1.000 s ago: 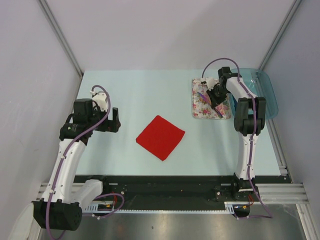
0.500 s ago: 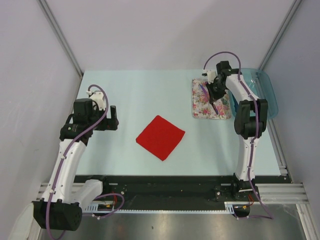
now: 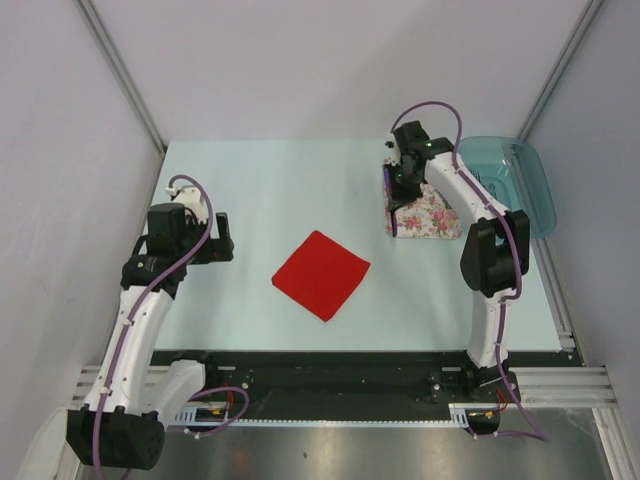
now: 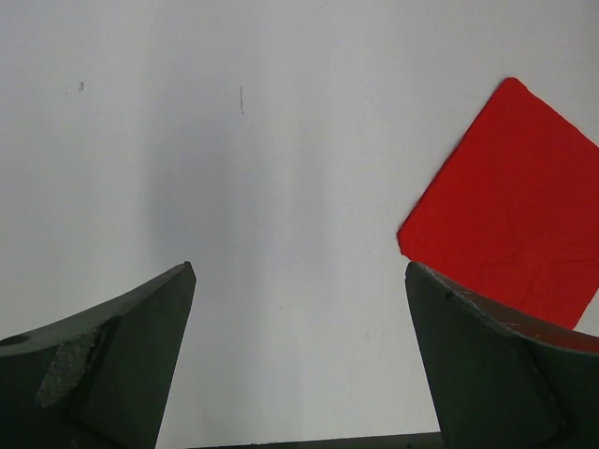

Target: Place the utensils on the paper napkin and roll it up

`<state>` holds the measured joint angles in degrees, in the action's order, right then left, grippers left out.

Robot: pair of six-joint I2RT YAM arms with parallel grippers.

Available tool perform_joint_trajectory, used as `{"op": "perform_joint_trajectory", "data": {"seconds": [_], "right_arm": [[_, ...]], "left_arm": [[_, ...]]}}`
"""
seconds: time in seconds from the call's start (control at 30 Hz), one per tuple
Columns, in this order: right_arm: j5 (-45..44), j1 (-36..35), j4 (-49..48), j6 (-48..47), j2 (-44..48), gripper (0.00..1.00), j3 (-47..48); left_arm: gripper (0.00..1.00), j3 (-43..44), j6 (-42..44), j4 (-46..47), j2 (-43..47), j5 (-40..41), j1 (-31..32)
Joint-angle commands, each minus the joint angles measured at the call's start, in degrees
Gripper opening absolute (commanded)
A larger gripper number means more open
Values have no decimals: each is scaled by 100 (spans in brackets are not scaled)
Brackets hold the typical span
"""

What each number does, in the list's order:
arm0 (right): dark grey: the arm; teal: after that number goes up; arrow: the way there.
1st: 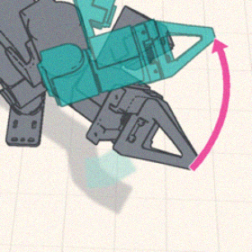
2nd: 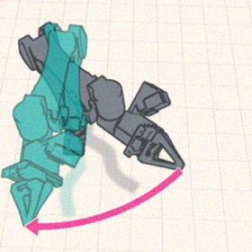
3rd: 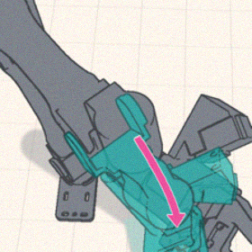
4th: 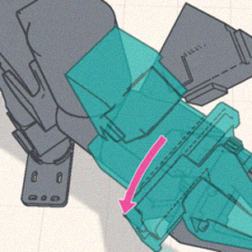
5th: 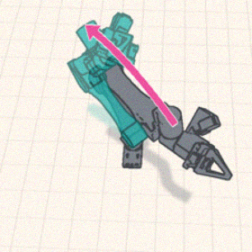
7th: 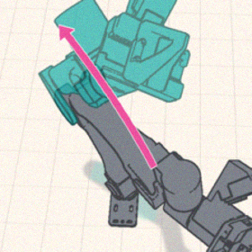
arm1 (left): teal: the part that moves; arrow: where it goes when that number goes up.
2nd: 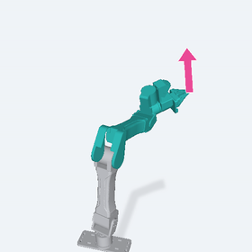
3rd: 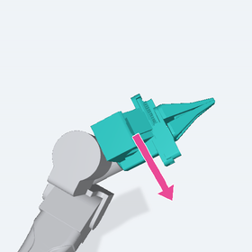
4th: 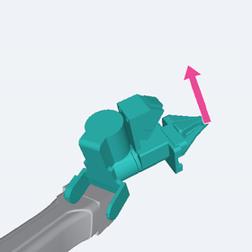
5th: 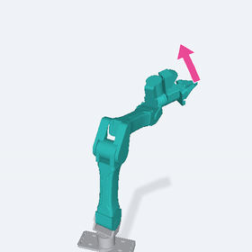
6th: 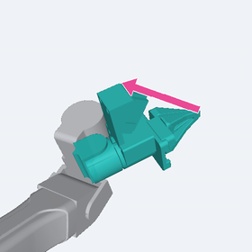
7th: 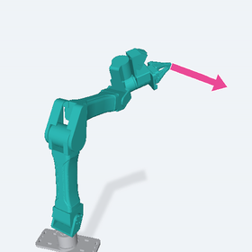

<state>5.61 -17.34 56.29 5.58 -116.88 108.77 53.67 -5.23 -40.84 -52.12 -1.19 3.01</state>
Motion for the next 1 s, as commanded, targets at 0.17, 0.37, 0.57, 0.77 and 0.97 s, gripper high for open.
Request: {"op": "perform_joint_trajectory", "data": {"seconds": [0.17,0.37,0.57,0.77,0.97], "right_arm": [[-455,-1033,-311,1849,482,0,-312],[-719,-1710,-680,2148,289,0,-313],[-815,-2194,-795,2254,-9,0,-295],[-921,-2572,-813,2315,-238,0,-313],[-895,-2739,-821,2403,-590,0,-199]], "left_arm": [[100,-400,-320,777,175,163,-37],[100,-1165,-329,2155,1115,-530,-37],[100,-1254,-741,2572,1196,-1436,-37],[100,-1280,-979,2704,1020,-1419,-37],[100,-1438,-1120,2844,1037,-1463,-46]]}}
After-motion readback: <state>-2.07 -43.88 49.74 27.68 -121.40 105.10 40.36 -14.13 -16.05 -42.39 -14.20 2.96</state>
